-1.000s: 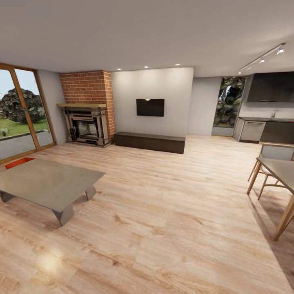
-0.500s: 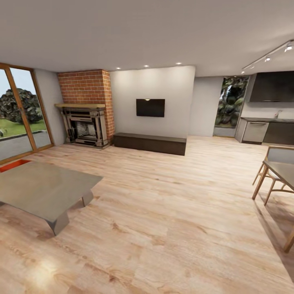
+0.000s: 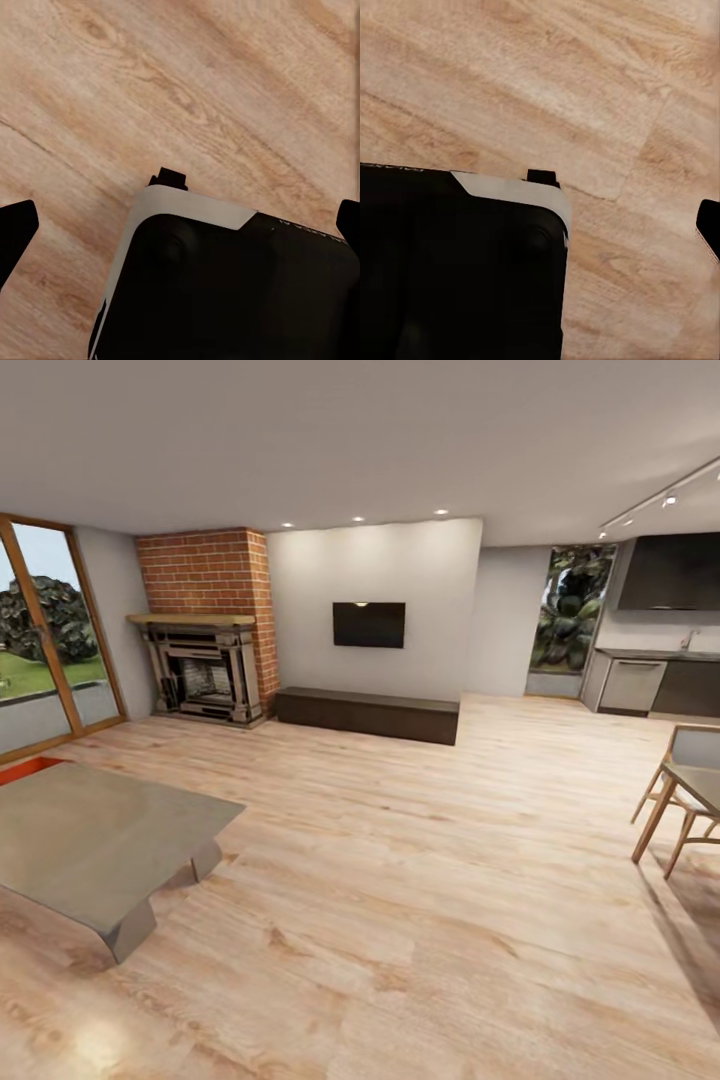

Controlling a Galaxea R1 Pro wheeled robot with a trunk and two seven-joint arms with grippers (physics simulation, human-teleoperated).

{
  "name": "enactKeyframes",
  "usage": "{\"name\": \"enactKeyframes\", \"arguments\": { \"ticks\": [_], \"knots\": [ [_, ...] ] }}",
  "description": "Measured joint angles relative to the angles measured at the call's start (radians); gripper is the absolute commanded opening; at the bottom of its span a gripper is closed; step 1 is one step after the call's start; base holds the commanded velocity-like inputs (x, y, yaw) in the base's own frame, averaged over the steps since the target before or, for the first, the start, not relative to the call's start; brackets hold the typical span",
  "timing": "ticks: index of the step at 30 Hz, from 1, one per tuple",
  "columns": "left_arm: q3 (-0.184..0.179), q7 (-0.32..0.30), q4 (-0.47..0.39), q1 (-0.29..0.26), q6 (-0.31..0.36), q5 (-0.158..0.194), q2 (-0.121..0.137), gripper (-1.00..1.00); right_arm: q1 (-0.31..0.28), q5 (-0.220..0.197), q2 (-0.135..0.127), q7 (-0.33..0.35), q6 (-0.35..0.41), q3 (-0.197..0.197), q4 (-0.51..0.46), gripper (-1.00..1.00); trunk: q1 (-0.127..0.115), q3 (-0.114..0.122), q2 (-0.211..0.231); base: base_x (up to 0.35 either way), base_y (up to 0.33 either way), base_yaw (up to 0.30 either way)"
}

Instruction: Move the two storage containers from the living room to the garage. In the garage, place one container on the floor and stack the other container on top of it (either order is fine).

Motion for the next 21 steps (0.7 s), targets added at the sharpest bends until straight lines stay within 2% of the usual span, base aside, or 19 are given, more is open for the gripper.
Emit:
{"name": "enactKeyframes", "arguments": {
  "ticks": [15,21],
  "knots": [
    [0.000,0.000,0.000,0.000,0.000,0.000,0.000,1.00,0.000,0.000,0.000,0.000,0.000,0.000,0.000,1.00,0.000,0.000,0.000,0.323,0.000,0.000],
    [0.000,0.000,0.000,0.000,0.000,0.001,0.000,1.00,0.000,0.000,0.000,0.000,0.000,0.000,0.000,1.00,0.000,0.000,0.000,0.323,-0.065,0.000]
  ]
}}
